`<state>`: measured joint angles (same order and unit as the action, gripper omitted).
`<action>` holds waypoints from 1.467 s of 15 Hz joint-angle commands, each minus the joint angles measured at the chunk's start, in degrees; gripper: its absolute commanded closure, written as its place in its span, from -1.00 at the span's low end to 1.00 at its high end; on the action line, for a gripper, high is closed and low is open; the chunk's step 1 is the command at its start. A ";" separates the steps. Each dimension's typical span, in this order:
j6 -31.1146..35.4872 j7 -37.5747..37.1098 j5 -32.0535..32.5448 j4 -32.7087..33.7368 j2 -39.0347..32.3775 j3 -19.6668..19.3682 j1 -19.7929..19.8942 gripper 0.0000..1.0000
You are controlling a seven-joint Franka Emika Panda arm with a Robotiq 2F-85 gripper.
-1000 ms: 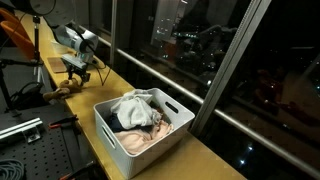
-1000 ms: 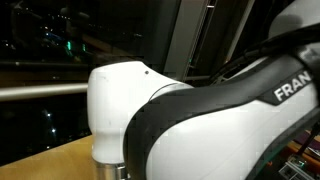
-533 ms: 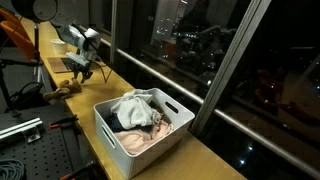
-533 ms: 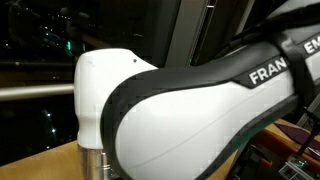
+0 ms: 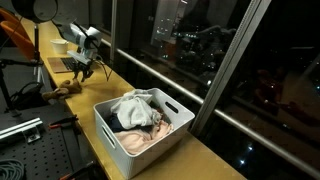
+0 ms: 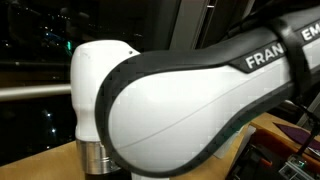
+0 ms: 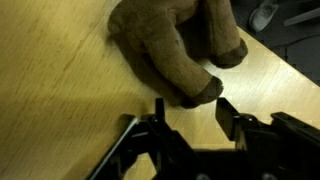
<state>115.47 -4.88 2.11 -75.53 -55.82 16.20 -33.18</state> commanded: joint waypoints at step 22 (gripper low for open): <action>-1.74 2.75 0.13 -3.27 -0.13 -0.40 0.20 0.45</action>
<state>114.55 -2.52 2.11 -78.50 -56.63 16.17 -32.96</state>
